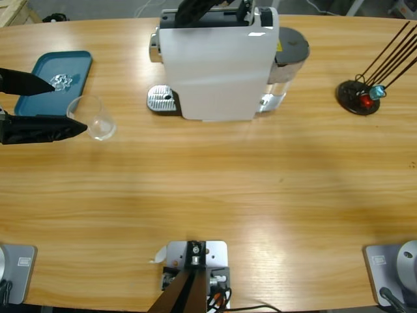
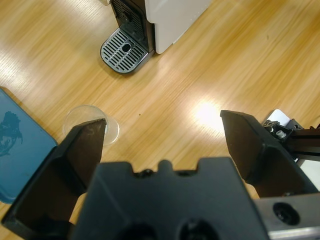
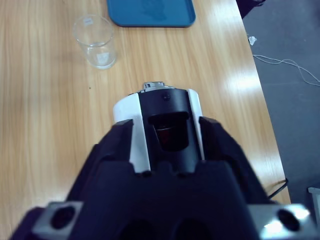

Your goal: Pour coffee

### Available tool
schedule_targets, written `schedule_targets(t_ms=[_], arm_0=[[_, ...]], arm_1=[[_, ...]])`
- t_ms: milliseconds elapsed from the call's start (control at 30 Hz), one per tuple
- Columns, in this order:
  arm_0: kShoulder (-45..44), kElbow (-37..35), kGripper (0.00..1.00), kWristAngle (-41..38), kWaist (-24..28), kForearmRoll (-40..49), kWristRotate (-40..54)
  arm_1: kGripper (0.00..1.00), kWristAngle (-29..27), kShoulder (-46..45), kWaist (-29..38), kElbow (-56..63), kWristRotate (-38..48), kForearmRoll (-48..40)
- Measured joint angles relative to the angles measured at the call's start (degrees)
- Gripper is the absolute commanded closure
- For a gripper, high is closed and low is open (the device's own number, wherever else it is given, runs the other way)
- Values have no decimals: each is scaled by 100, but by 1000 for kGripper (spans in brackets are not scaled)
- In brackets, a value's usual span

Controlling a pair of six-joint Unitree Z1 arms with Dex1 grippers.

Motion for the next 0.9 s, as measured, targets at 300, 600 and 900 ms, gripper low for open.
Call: schedule_targets(t_ms=[300, 600, 900], arm_0=[[0, 1, 4, -42, 0, -1, 0], [0, -18, 13, -42, 1, -1, -9], [-14, -37, 18, -42, 1, -1, -217]], arm_1=[[193, -10, -199, 499, -1, 578, 19], [1000, -2093, -1341, 1455, 917, 4124, -16], [1000, -3287, -2745, 1484, 2246, 7387, 4]])
